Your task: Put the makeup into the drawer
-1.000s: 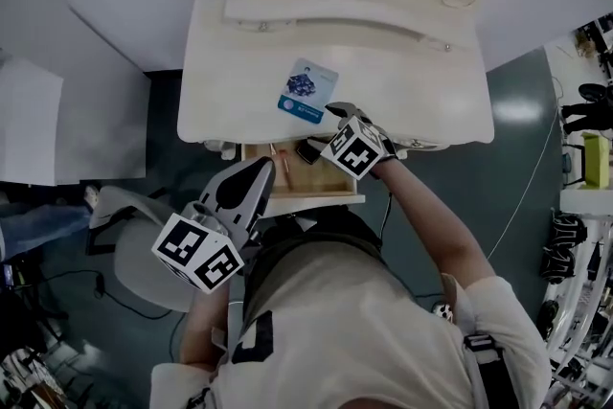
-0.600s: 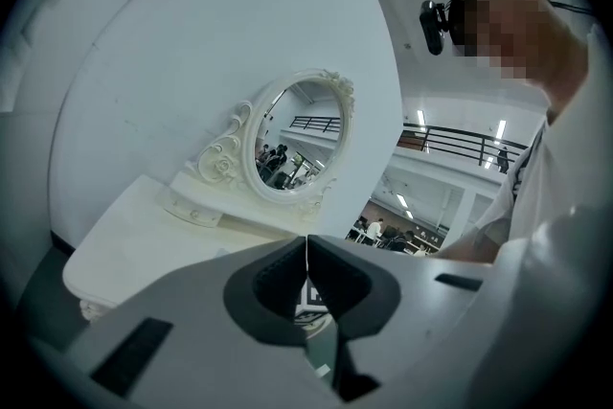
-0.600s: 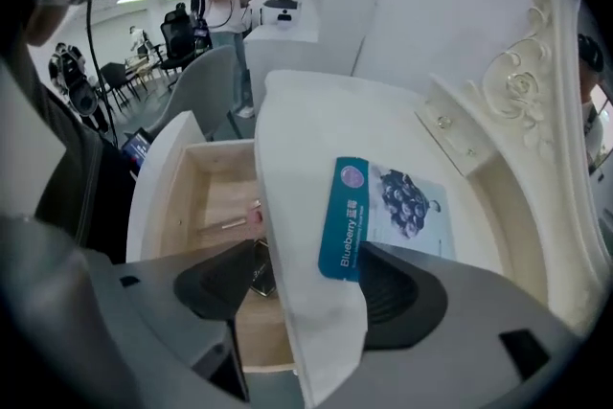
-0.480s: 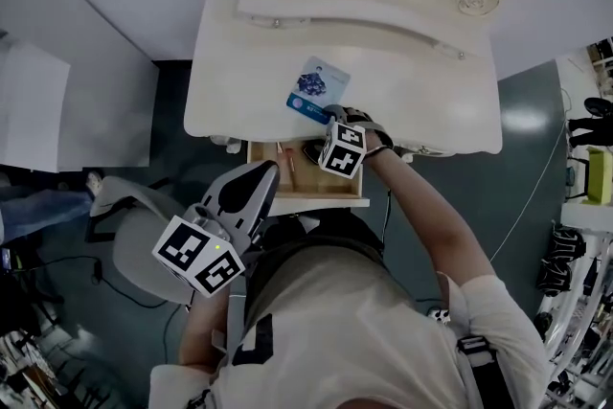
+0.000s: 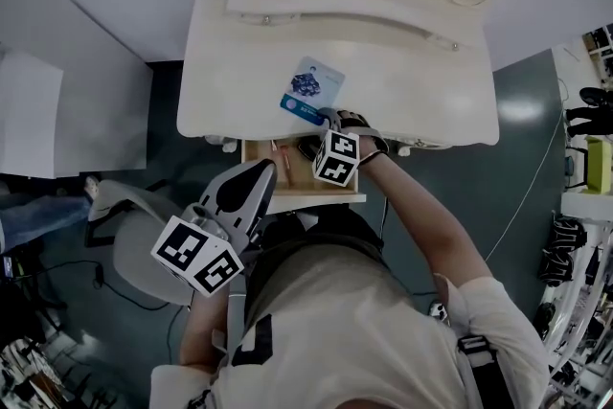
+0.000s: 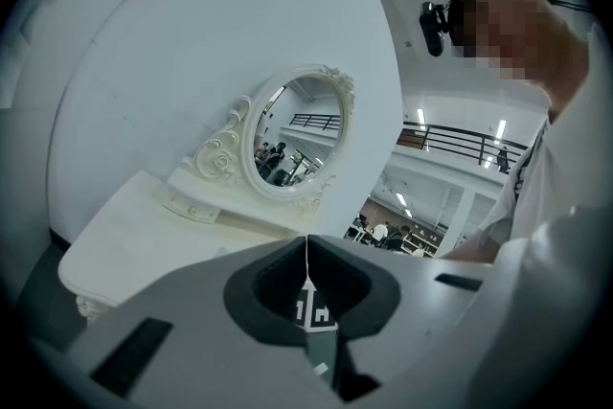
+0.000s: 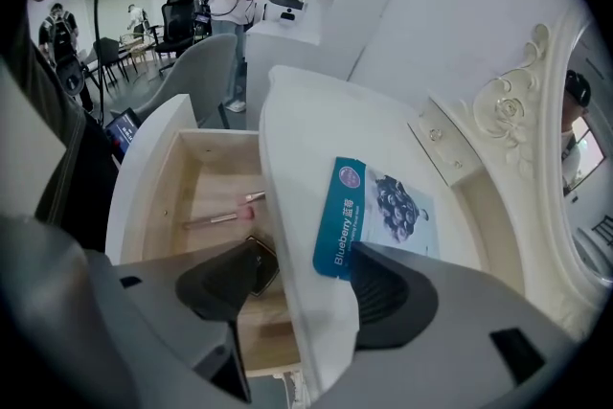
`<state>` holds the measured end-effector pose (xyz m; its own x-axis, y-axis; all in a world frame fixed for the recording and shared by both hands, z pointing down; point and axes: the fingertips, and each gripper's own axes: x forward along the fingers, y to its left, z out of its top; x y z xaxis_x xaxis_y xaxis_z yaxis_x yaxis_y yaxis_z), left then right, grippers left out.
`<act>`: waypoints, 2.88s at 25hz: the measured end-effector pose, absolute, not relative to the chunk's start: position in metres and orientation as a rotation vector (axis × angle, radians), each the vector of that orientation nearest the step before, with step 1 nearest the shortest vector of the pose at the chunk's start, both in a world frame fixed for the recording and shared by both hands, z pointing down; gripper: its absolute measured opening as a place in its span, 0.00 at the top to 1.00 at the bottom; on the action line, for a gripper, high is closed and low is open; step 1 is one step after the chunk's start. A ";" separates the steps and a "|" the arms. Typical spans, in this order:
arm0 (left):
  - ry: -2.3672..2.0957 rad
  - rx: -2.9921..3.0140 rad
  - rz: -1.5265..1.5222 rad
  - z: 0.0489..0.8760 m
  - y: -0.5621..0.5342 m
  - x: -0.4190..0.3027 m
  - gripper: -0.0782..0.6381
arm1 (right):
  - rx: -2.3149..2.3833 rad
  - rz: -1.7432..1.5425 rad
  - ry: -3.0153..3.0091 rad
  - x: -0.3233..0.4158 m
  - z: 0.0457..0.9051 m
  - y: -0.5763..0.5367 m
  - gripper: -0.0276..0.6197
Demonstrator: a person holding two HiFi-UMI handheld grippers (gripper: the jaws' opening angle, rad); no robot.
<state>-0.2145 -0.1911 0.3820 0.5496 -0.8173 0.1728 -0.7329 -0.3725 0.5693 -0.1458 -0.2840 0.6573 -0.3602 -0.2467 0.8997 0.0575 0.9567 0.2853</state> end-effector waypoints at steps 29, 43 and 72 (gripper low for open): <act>-1.254 2.178 -0.167 0.387 -0.191 -0.218 0.81 | 0.260 -0.392 -1.965 -0.138 0.644 -0.277 0.80; -1.250 2.184 -0.174 0.386 -0.192 -0.220 0.81 | 0.309 -0.247 -2.026 -0.136 0.625 -0.273 0.92; -1.230 2.233 -0.144 0.374 -0.175 -0.215 0.81 | 0.621 0.274 -2.336 -0.112 0.503 -0.238 0.92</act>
<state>-0.2150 -0.1753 0.3744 0.5689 -0.8032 0.1766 -0.7405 -0.4070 0.5348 -0.1119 -0.2379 0.5027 -0.6447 -0.3580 0.6755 -0.5044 0.8631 -0.0240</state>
